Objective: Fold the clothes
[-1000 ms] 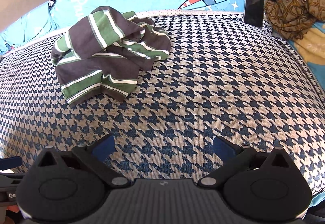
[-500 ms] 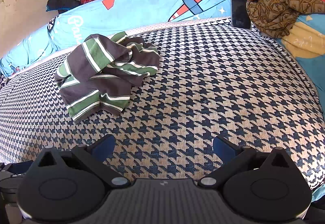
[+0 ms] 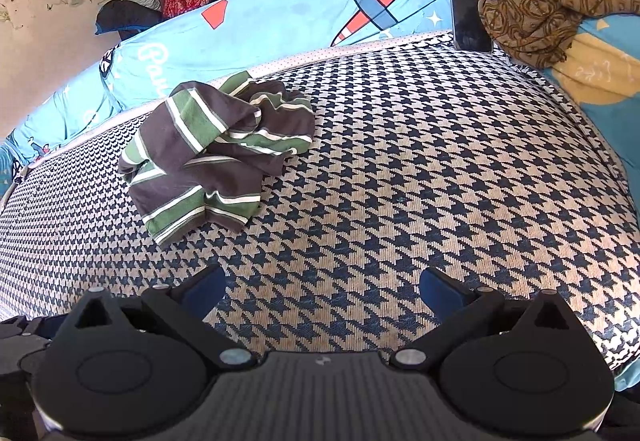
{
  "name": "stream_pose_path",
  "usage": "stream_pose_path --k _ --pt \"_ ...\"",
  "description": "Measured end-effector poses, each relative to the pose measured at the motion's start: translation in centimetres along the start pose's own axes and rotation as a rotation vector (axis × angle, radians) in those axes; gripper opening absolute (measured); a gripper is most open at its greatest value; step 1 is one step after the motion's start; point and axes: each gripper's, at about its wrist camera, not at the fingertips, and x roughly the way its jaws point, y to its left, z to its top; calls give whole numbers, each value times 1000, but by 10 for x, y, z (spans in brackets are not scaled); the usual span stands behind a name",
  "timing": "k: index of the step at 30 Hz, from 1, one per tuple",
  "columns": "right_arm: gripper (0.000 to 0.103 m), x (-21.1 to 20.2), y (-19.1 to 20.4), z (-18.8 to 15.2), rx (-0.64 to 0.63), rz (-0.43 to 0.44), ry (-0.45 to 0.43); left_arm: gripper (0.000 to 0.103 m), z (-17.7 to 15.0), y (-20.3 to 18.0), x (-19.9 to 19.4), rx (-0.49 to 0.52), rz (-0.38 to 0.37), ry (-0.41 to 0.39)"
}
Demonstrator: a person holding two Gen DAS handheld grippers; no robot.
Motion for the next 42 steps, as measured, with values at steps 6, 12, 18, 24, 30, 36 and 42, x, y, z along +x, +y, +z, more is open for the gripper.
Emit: stream_pose_path --k 6,12,18,24,30,36,42 --pt "103 -1 -2 0 6 2 0 103 17 -86 -72 -2 3 -5" --pt "103 -1 -1 0 1 -1 2 103 22 -164 -115 -12 5 -6" --pt "103 0 1 -1 -7 -3 7 103 21 -187 -139 -26 12 -3" --pt "103 1 2 -1 -8 -8 13 103 6 -170 -132 -37 15 6" --pt "103 1 3 -1 -10 -10 23 103 16 -158 -109 -43 16 9" --pt "103 4 4 -1 -19 -16 36 103 10 -61 -41 -48 16 20" --pt "103 7 4 0 -19 -17 40 103 -6 2 19 -54 32 30"
